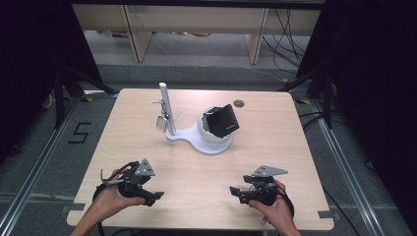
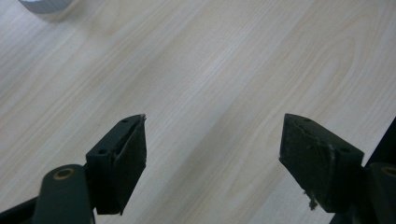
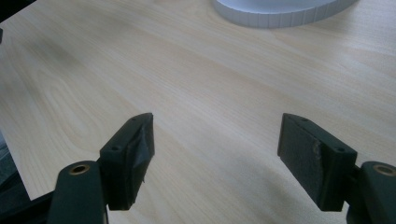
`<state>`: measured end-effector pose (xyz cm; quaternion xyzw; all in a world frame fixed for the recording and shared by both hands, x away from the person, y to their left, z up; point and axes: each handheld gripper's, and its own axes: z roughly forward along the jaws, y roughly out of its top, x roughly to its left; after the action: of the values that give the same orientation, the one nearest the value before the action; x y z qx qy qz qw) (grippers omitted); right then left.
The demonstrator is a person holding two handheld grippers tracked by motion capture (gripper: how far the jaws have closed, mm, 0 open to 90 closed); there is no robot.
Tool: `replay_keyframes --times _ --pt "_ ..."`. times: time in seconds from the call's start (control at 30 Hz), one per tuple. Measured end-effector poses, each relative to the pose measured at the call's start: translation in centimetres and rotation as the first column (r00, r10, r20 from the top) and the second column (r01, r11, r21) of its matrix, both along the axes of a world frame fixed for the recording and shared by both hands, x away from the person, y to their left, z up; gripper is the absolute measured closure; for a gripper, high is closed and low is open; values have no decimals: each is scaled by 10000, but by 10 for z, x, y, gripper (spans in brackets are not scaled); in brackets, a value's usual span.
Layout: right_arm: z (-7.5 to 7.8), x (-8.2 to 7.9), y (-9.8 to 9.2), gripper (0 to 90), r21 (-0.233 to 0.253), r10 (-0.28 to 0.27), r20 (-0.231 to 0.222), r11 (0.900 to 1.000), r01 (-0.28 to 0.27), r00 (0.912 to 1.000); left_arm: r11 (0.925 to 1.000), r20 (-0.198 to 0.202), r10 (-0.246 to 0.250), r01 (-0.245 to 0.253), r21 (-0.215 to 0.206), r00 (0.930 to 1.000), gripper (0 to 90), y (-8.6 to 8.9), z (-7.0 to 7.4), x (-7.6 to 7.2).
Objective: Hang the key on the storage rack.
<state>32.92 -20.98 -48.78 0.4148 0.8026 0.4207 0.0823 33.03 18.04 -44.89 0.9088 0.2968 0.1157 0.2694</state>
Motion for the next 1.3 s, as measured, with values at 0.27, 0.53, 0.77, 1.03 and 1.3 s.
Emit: replay_keyframes --times 0.27,0.53,0.77,1.03,1.3 --pt "0 -2 1 280 27 -8 -187 10000 8 9998 9999 -163 -110 110 13 9998 227 -5 -17 -11" --pt "-1 -5 8 255 142 313 -218 9994 -310 9993 9994 29 -65 66 -348 10000 216 -2 -31 -22" --pt "-5 -4 12 203 108 710 -130 9974 -708 9974 9984 378 223 -203 -521 9990 207 1 -39 -31" --pt "-7 -5 14 190 -168 729 -441 9971 -737 9964 9969 213 474 -460 -637 9986 197 5 -45 -30" --pt "-8 -4 15 187 -84 861 -444 9962 -866 9953 9951 154 687 -674 -727 9975 186 10 -46 -29"
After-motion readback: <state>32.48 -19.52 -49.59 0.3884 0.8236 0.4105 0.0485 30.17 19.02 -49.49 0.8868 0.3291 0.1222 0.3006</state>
